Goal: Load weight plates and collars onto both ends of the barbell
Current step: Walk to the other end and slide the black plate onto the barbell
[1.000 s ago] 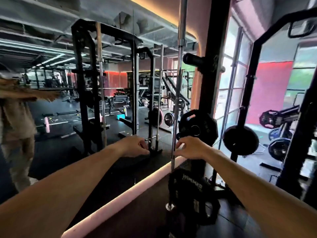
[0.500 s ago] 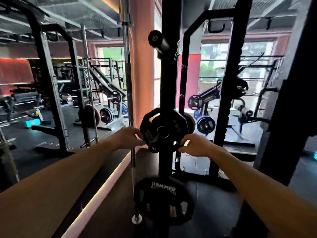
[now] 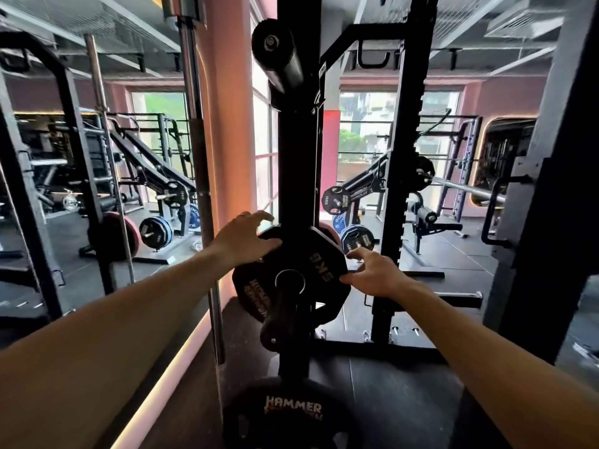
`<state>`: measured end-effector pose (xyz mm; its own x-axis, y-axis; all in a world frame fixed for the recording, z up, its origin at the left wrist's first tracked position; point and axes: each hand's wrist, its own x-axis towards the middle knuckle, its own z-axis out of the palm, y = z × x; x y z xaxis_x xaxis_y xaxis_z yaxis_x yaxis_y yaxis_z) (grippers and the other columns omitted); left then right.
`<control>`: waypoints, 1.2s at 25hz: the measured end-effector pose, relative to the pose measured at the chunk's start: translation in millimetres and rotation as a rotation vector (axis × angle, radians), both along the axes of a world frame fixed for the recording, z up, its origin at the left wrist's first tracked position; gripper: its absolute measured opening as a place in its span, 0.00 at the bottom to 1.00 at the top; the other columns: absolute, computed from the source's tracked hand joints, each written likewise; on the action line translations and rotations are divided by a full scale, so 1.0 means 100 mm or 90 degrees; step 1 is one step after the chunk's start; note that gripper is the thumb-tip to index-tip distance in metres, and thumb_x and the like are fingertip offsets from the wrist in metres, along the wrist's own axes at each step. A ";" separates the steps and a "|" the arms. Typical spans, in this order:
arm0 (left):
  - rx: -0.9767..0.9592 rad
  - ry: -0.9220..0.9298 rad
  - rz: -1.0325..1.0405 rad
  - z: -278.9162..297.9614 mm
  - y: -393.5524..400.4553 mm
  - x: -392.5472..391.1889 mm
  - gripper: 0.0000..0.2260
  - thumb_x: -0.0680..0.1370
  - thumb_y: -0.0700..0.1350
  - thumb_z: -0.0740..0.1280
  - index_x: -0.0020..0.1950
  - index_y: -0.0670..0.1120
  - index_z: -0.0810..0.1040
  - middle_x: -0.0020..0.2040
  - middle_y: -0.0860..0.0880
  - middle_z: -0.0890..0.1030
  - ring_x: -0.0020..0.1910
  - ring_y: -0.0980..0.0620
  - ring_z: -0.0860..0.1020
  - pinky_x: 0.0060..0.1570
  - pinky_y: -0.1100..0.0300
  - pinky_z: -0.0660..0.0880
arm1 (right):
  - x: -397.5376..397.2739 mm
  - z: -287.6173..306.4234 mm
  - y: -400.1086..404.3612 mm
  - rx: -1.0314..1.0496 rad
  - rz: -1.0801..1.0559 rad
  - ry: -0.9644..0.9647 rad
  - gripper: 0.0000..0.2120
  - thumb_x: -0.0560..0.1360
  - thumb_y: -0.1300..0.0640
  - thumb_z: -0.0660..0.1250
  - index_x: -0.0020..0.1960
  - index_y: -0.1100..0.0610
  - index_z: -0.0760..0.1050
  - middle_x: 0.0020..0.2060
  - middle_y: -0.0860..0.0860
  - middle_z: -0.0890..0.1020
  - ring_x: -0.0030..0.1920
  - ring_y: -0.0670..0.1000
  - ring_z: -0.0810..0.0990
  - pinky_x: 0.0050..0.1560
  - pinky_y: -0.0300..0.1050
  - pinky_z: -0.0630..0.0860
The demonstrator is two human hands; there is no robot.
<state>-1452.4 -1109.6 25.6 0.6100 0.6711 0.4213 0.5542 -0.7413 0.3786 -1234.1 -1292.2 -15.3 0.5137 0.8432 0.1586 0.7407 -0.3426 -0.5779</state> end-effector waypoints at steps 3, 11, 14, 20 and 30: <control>-0.024 0.034 -0.059 -0.05 0.19 0.17 0.26 0.74 0.65 0.69 0.69 0.56 0.73 0.62 0.48 0.80 0.58 0.46 0.79 0.56 0.54 0.75 | 0.07 -0.04 0.12 -0.023 0.012 0.048 0.25 0.72 0.48 0.75 0.67 0.49 0.75 0.54 0.51 0.83 0.55 0.50 0.81 0.53 0.42 0.74; -0.093 0.023 -0.186 -0.12 0.45 0.07 0.14 0.77 0.62 0.69 0.57 0.60 0.70 0.50 0.51 0.82 0.41 0.51 0.83 0.40 0.60 0.74 | -0.03 0.08 0.37 -0.117 0.028 0.070 0.23 0.70 0.54 0.77 0.62 0.49 0.73 0.50 0.51 0.82 0.49 0.51 0.81 0.44 0.47 0.80; -0.119 0.012 -0.191 -0.21 0.52 0.02 0.16 0.78 0.60 0.68 0.59 0.56 0.68 0.52 0.50 0.79 0.44 0.49 0.80 0.45 0.56 0.74 | -0.12 0.06 0.44 -0.071 0.002 0.026 0.26 0.67 0.55 0.80 0.60 0.48 0.72 0.48 0.45 0.80 0.53 0.50 0.79 0.47 0.41 0.75; -0.331 -0.085 -0.191 -0.64 0.63 -0.29 0.19 0.78 0.56 0.70 0.59 0.48 0.67 0.49 0.44 0.84 0.44 0.48 0.84 0.46 0.50 0.82 | -0.26 0.09 0.44 0.070 0.000 0.090 0.38 0.61 0.45 0.84 0.66 0.50 0.73 0.53 0.47 0.82 0.55 0.49 0.81 0.55 0.44 0.77; -0.484 -0.270 -0.199 -0.90 0.26 -0.40 0.32 0.70 0.80 0.56 0.31 0.55 0.83 0.27 0.48 0.75 0.26 0.53 0.74 0.31 0.63 0.73 | -0.36 -0.20 0.16 0.115 0.093 0.479 0.22 0.61 0.34 0.81 0.42 0.51 0.88 0.42 0.51 0.88 0.35 0.46 0.84 0.36 0.40 0.80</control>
